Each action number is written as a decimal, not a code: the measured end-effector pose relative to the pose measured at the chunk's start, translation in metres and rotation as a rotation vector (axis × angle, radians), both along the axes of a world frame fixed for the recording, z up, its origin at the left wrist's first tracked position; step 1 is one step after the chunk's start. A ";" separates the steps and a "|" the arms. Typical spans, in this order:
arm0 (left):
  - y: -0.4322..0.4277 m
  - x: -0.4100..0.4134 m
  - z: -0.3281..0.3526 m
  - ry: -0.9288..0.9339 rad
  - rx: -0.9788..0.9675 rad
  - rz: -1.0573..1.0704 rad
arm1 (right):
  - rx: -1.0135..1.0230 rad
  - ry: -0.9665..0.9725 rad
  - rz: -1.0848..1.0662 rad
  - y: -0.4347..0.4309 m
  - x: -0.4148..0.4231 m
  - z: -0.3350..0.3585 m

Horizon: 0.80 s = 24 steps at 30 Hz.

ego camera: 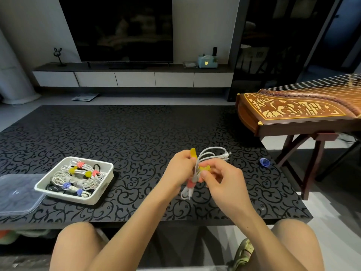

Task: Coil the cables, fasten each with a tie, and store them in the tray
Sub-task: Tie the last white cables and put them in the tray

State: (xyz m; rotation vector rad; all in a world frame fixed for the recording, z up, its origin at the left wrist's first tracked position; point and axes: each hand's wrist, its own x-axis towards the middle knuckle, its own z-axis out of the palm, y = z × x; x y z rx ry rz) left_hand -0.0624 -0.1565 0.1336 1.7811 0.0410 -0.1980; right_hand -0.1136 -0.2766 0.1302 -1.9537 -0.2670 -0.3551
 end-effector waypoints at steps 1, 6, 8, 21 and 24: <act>-0.001 0.002 0.007 0.098 -0.053 -0.008 | -0.041 -0.031 0.003 -0.001 0.001 0.001; -0.015 0.021 0.026 0.098 0.004 0.188 | -0.266 -0.142 0.063 0.003 0.004 -0.001; -0.024 0.019 0.023 -0.164 0.024 0.261 | -0.271 -0.143 0.091 0.001 0.006 -0.001; -0.009 0.012 0.004 -0.217 -0.088 0.272 | -0.365 -0.181 -0.004 -0.040 0.002 -0.001; -0.011 0.012 0.004 -0.200 -0.054 0.288 | -0.367 -0.205 0.022 -0.041 -0.003 0.001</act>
